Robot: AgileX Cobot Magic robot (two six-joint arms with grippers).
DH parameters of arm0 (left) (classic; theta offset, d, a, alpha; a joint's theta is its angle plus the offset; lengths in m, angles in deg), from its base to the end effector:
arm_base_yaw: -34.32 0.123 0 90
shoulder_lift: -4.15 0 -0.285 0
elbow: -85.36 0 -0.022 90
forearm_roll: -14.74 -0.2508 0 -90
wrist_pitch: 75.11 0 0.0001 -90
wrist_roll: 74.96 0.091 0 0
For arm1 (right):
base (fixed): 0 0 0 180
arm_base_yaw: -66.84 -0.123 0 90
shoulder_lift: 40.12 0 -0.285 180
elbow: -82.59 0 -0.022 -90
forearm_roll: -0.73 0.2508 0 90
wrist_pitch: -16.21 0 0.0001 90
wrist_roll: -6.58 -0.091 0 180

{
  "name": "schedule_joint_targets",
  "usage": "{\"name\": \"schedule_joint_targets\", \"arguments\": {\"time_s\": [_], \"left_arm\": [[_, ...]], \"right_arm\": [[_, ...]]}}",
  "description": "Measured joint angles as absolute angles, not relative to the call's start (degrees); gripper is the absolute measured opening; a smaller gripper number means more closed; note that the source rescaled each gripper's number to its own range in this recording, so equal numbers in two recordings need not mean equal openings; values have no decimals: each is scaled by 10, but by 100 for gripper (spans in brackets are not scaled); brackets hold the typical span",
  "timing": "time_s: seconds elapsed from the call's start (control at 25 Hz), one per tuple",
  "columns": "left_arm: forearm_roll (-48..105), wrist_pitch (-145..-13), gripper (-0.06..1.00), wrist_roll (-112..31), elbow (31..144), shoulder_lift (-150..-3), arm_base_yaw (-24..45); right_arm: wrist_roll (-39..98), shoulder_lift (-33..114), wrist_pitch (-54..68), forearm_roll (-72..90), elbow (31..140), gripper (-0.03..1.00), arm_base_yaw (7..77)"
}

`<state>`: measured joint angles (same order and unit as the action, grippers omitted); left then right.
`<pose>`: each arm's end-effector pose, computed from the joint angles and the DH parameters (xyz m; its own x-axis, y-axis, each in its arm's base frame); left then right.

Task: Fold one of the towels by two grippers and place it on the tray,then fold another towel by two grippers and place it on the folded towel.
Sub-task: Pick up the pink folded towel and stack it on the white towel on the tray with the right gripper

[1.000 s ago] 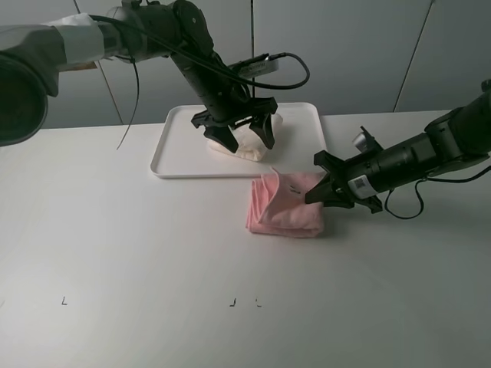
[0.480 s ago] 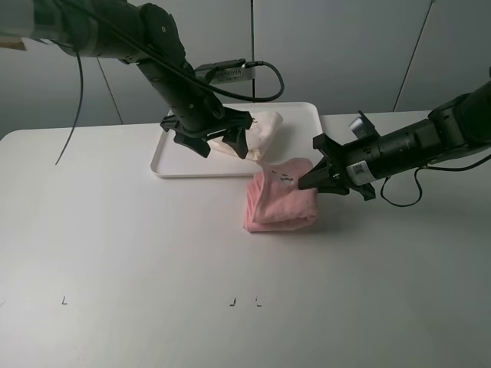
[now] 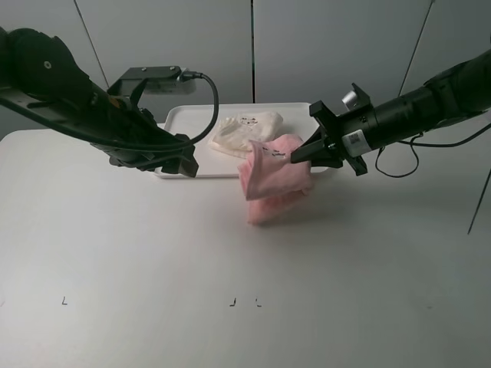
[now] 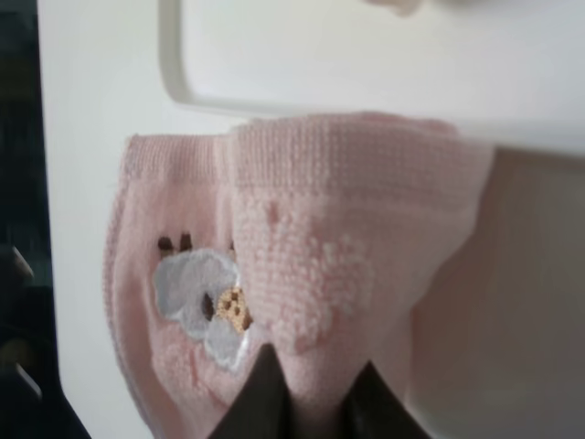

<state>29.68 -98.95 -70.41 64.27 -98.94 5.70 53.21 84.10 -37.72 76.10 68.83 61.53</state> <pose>0.2879 -0.1679 0.2017 -0.8130 0.2632 -0.5194 0.4014 0.8995 -0.1726 0.3583 0.1048 0.1349 -0.9850 0.1169 -0.1268 -0.0345 0.5869 0.8089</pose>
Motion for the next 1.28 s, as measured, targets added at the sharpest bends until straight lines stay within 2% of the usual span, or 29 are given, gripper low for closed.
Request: {"name": "schedule_joint_targets", "arguments": {"time_s": [0.4,0.72,1.28], "left_arm": [[296,-967,93,-703,627,-954,57],[289,-955,93,-698,627,-953,57],[286,-954,93,-690,626,-953,57]], "right_arm": [[360,845,-381,752,935,6,588],[269,945,-372,766,1131,6,566],[301,1141,-337,803,1154,6,562]]}}
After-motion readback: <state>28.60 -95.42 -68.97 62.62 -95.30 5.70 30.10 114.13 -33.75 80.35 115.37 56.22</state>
